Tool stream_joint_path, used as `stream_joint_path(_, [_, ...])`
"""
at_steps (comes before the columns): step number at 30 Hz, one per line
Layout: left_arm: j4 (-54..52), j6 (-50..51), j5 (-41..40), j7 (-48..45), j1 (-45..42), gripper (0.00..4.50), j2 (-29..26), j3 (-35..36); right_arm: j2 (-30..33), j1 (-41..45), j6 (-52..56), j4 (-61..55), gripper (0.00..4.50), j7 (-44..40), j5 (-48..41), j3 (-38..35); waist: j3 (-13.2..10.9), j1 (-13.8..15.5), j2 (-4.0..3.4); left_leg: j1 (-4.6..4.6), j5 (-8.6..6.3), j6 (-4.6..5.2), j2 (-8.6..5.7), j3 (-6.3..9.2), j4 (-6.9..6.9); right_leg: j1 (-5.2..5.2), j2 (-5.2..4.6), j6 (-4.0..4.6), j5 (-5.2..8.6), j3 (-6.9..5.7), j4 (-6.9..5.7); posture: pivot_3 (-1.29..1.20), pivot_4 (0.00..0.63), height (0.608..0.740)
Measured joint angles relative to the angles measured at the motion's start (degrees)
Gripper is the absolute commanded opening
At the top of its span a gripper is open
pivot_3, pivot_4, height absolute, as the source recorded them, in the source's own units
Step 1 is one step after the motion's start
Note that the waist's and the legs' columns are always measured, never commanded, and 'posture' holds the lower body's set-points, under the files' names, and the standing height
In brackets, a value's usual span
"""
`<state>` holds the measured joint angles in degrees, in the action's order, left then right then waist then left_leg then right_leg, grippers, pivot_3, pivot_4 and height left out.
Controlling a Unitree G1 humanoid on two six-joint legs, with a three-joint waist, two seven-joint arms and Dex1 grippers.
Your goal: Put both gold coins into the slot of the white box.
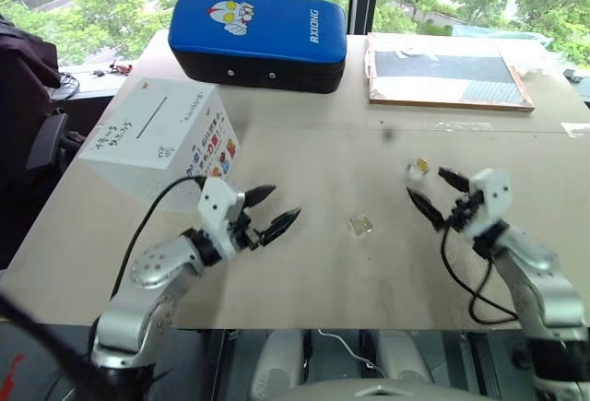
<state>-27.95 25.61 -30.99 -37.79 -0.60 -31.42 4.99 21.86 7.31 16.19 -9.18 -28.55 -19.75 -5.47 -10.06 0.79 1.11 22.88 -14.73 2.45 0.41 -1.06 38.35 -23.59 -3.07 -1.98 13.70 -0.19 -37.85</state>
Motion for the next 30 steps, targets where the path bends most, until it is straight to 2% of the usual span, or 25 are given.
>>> stream_joint_path(6, [-4.07, 6.62, -0.88, -0.86, -4.58, 3.65, -5.62, -1.32, -3.26, 8.28, 1.51, 11.53, 4.44, 4.15, 2.42, 0.64, -0.01, -0.2, -0.02, 0.04, 0.0, 0.0, -0.02, -0.05, -0.08, -0.06, 0.04, -0.17, -0.08, 0.0, 0.03, 0.0, 0.15, 0.74])
stream_joint_path(8, [-5.46, 8.51, -0.84, -1.34, -5.46, 3.65, -7.78, -1.46, -3.4, 9.42, 1.32, 12.84, 4.05, 4.22, 2.77, 0.63, -0.01, -0.2, -0.02, 0.04, -0.01, 0.0, -0.02, -0.04, -0.12, -0.06, 0.04, -0.17, -0.08, 0.0, 0.06, 0.0, 0.15, 0.74])
stream_joint_path(15, [-7.22, 10.46, -0.57, -1.91, -6.03, 3.65, -9.95, -2.19, -3.99, 9.57, 0.02, 14.14, 1.89, 3.49, 2.82, 0.61, -0.01, -0.35, -0.02, 0.02, -0.01, 0.01, -0.02, -0.05, -0.1, -0.06, 0.05, -0.17, -0.08, 0.0, 0.04, 0.0, 0.15, 0.74])
stream_joint_path(19, [-7.48, 10.46, 0.37, -2.0, -5.87, 3.65, -10.33, -3.26, -4.0, 9.6, -1.33, 14.16, 0.05, 3.06, 3.3, 0.61, -0.01, -0.7, -0.02, 0.0, -0.01, 0.01, -0.02, -0.04, -0.1, -0.05, 0.06, -0.17, -0.08, 0.0, 0.02, 0.0, 0.15, 0.74])
stream_joint_path(30, [-7.46, 10.47, 0.4, -1.91, -6.89, 3.65, -9.32, -3.85, -4.13, 9.65, -2.73, 14.54, 0.02, 3.07, 4.11, 0.5, -0.01, -1.39, -0.02, 0.0, -0.01, 0.01, -0.01, -0.04, -0.09, -0.05, 0.05, -0.18, -0.09, 0.03, 0.0, 0.0, 0.15, 0.74])
